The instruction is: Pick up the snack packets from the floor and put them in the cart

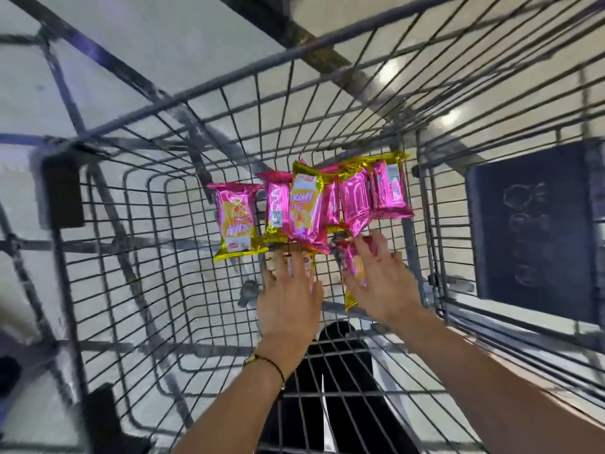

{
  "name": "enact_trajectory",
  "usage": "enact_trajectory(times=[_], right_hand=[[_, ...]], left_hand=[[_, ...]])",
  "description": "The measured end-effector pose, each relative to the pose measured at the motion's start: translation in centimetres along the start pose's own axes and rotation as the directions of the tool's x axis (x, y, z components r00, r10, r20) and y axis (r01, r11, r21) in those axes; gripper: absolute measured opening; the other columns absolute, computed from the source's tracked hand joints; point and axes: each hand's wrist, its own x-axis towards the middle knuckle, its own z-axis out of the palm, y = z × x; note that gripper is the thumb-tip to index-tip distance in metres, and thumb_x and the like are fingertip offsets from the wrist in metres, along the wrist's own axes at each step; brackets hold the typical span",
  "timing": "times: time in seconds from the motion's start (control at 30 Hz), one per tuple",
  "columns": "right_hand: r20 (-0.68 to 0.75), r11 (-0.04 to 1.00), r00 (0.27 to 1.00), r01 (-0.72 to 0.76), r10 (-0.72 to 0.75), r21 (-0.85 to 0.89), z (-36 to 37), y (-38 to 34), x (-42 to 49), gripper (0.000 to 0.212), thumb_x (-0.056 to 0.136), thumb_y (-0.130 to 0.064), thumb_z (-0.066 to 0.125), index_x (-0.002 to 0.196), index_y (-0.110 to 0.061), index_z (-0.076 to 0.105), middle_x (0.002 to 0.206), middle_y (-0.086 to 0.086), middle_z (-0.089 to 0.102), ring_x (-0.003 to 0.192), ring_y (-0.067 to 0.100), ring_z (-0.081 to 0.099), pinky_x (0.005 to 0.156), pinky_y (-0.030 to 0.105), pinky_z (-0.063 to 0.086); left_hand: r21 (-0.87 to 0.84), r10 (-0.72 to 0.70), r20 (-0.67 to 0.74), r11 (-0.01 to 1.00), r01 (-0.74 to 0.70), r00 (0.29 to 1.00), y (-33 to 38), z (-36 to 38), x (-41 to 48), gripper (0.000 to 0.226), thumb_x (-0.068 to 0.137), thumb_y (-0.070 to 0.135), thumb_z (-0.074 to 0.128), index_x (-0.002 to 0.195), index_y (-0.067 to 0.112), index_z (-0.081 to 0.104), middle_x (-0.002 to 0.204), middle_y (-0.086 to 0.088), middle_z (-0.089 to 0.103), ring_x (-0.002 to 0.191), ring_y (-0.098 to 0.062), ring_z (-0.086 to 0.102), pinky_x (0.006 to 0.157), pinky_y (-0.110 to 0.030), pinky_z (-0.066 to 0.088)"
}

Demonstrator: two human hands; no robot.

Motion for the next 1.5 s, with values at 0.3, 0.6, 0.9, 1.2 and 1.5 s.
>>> enact_trajectory(times=[0.3,0.6,0.9,1.2,1.5], right_hand=[[-0.134,0.996,0.989,0.065,-0.058,0.052,-10.8,-0.8,-10.7,0.069,0.098,-0.065,0.014,0.159,-0.034,0.014,0.167,0.004,0.019,0.149,0.037,0.024,0.120,0.053,0.028],[-0.474,0.963,0.839,0.223,-0.269,-0.151,-25.8,-6.6,-23.8,0.053,0.100,-0.048,0.031,0.143,-0.020,0.044,0.147,0.010,0.047,0.131,0.036,0.042,0.096,0.053,0.047],[-0.629,0.878,0.614,0.367,-0.477,-0.307,-35.7,-10.4,-33.9,0.057,0.099,-0.051,0.034,0.145,-0.019,0.046,0.153,0.011,0.039,0.141,0.039,0.031,0.104,0.058,0.042],[-0.570,0.697,0.419,0.547,-0.707,-0.463,-36.0,-12.3,-40.4,0.056,0.098,-0.051,0.038,0.144,-0.020,0.046,0.151,0.013,0.042,0.139,0.040,0.031,0.103,0.056,0.041],[-0.339,0.355,0.186,0.754,-0.922,-0.553,-29.8,-17.6,-48.8,0.054,0.098,-0.045,0.051,0.145,-0.020,0.044,0.145,0.011,0.048,0.131,0.037,0.039,0.092,0.056,0.050]], left_hand=[[0.068,0.097,-0.155,0.994,-0.087,0.983,-1.4,-12.5,-7.9,0.052,0.099,0.047,0.049,0.144,0.020,0.043,0.146,-0.010,0.048,0.126,-0.035,0.052,0.094,-0.048,0.053],[0.110,0.258,-0.482,0.966,-0.234,0.837,-1.2,-29.6,-19.0,0.050,0.095,0.047,0.049,0.133,0.015,0.055,0.133,-0.017,0.057,0.123,-0.041,0.051,0.095,-0.054,0.049],[0.070,0.166,-0.771,0.982,-0.177,0.615,-2.8,-38.6,-32.2,0.054,0.091,0.046,0.052,0.137,0.017,0.054,0.138,-0.007,0.056,0.125,-0.034,0.049,0.095,-0.051,0.045],[-0.042,-0.090,-0.867,0.993,0.109,0.489,-4.2,-35.4,-46.4,0.059,0.094,0.051,0.046,0.143,0.019,0.049,0.147,-0.006,0.051,0.132,-0.032,0.048,0.099,-0.053,0.046],[-0.281,-0.413,-0.868,0.866,0.413,0.275,-7.3,-25.5,-62.8,0.051,0.094,0.046,0.059,0.135,0.016,0.053,0.142,-0.006,0.054,0.121,-0.031,0.053,0.089,-0.047,0.049]])
